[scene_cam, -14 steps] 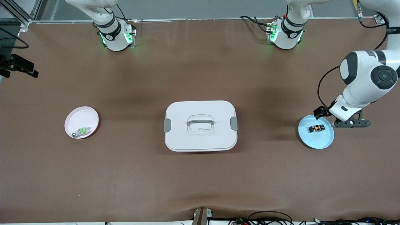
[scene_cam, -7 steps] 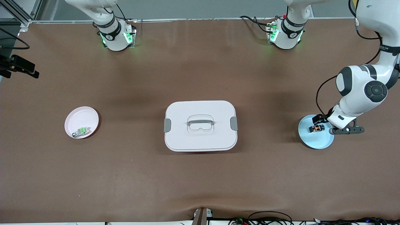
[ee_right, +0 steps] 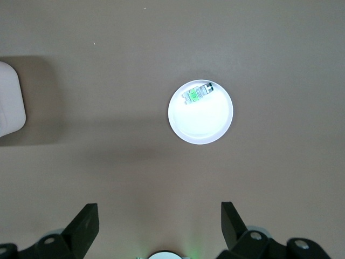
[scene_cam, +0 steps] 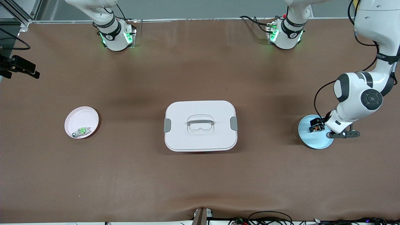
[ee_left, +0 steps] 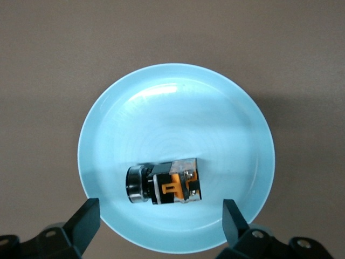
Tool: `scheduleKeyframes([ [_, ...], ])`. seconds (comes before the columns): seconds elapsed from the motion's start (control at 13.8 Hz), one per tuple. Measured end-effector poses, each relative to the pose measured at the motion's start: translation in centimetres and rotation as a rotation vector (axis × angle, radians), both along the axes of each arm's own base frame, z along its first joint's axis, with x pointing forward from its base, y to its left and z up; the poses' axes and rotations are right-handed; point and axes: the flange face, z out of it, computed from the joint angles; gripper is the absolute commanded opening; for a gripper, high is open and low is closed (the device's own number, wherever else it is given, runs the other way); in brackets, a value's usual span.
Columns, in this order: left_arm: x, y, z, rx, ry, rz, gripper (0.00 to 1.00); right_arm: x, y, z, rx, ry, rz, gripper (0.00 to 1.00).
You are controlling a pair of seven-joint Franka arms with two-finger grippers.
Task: Transfer orange switch to right arm and place
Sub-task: 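Lower the left gripper and close it on the orange switch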
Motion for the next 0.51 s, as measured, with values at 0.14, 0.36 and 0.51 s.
scheduleKeyframes([
  [0.14, 0.1, 0.0, -1.0, -0.004, -0.004, 0.000, 1.00, 0.0, 0.2, 0.0, 0.000, 0.000, 0.004, 1.00],
  [0.36, 0.1, 0.3, -2.4, -0.008, -0.007, 0.004, 1.00, 0.0, 0.2, -0.1, 0.000, 0.001, 0.004, 1.00],
  [0.51, 0.1, 0.5, -2.7, -0.009, -0.008, 0.007, 1.00, 0.1, 0.2, -0.1, 0.000, 0.001, 0.004, 1.00],
])
